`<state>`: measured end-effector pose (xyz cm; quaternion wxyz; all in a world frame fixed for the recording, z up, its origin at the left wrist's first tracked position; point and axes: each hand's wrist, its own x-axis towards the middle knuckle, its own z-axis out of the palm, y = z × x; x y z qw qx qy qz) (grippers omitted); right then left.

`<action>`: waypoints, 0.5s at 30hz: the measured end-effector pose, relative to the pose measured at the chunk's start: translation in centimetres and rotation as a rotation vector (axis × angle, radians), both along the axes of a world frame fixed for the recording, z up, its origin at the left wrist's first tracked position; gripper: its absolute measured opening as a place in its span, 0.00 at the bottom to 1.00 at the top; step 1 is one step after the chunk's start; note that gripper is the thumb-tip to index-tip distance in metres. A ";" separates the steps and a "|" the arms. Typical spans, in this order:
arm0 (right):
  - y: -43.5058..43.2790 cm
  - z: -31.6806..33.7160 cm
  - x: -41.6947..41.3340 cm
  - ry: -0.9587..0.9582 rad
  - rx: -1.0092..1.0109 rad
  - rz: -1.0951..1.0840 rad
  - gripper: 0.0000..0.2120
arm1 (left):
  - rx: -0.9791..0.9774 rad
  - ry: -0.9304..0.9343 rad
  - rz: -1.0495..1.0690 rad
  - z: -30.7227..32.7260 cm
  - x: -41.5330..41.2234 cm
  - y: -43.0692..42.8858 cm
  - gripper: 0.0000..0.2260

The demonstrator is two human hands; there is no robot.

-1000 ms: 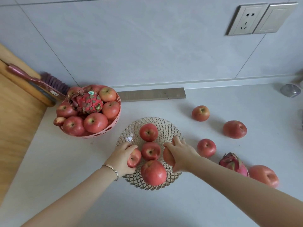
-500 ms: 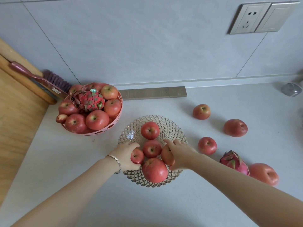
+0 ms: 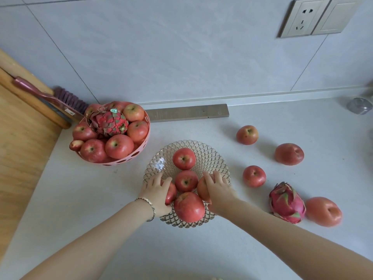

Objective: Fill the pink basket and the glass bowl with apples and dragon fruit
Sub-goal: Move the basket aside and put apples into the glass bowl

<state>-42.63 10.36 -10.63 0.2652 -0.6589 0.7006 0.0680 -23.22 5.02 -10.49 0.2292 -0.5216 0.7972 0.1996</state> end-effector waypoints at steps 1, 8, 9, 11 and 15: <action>0.0 0.1 -0.1 -0.008 0.021 0.005 0.47 | 0.036 0.020 0.036 0.3 -0.2 -0.2 0.38; -1.3 3.4 -4.9 -0.162 -0.222 -0.164 0.35 | 0.039 0.469 0.431 1.9 -1.1 -0.5 0.25; -1.4 3.0 -6.5 -0.140 -0.282 -0.242 0.34 | -0.002 0.494 0.407 2.1 -1.5 -0.4 0.25; -1.2 1.8 -9.0 -0.102 -0.228 -0.396 0.34 | -0.108 0.547 0.322 2.3 -2.3 -0.2 0.24; 0.3 -1.0 -11.3 -0.039 0.017 -0.347 0.35 | -0.170 0.626 0.261 2.9 -4.5 -0.2 0.24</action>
